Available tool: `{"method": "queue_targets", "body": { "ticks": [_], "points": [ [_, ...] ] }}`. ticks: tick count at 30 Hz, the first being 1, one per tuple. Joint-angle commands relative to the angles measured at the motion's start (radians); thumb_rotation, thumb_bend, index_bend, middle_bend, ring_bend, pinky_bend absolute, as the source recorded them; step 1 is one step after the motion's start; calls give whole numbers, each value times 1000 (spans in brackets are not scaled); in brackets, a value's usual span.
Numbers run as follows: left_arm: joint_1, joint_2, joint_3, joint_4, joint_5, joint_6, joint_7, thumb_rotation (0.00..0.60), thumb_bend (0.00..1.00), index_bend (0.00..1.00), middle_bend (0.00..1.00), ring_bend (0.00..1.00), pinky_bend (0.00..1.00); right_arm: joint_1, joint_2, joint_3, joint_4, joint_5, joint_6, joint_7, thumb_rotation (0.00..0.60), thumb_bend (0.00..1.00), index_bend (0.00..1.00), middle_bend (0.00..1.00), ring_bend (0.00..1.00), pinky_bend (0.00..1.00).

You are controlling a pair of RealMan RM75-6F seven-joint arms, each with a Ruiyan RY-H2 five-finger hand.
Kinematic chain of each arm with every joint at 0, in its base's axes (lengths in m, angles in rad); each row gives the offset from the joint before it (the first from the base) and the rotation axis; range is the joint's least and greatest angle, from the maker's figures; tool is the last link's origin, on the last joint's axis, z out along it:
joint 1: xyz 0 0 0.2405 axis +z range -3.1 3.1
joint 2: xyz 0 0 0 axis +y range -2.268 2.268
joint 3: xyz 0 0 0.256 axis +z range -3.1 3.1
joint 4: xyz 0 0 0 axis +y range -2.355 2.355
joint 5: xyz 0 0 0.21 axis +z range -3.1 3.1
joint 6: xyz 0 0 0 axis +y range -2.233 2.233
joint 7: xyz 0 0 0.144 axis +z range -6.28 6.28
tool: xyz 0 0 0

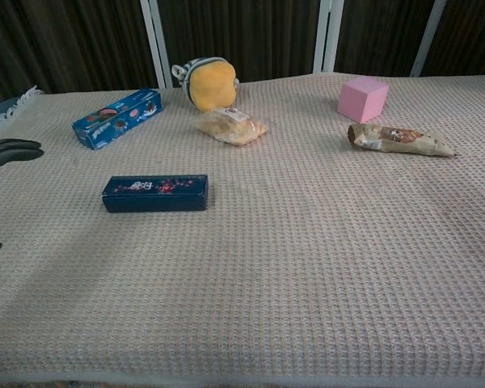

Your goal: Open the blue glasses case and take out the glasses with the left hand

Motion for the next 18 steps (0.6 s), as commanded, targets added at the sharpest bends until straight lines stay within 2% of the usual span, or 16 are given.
{"method": "queue_targets", "body": {
  "ticks": [1,8,14,18],
  "points": [
    [-58,-108,-68,55,-42,-48,55,600,384,84,0,0,0,1,1,2,-1,1,1,2,600,128,0,0,0,0],
    [-150,-232,-143,146,-124,-134,69,600,383,128,0,0,0,-1,6,6,-1,5,6,18,600,128,0,0,0,0],
    [-185,-273,-153,181,-156,-182,67,600,385,181,0,0,0,-4,8,8,-1,9,12,25,600,127,0,0,0,0],
    [-249,-363,-182,274,-198,-243,65,600,383,210,11,0,0,-6,14,14,1,19,17,42,600,128,0,0,0,0]
  ]
}}
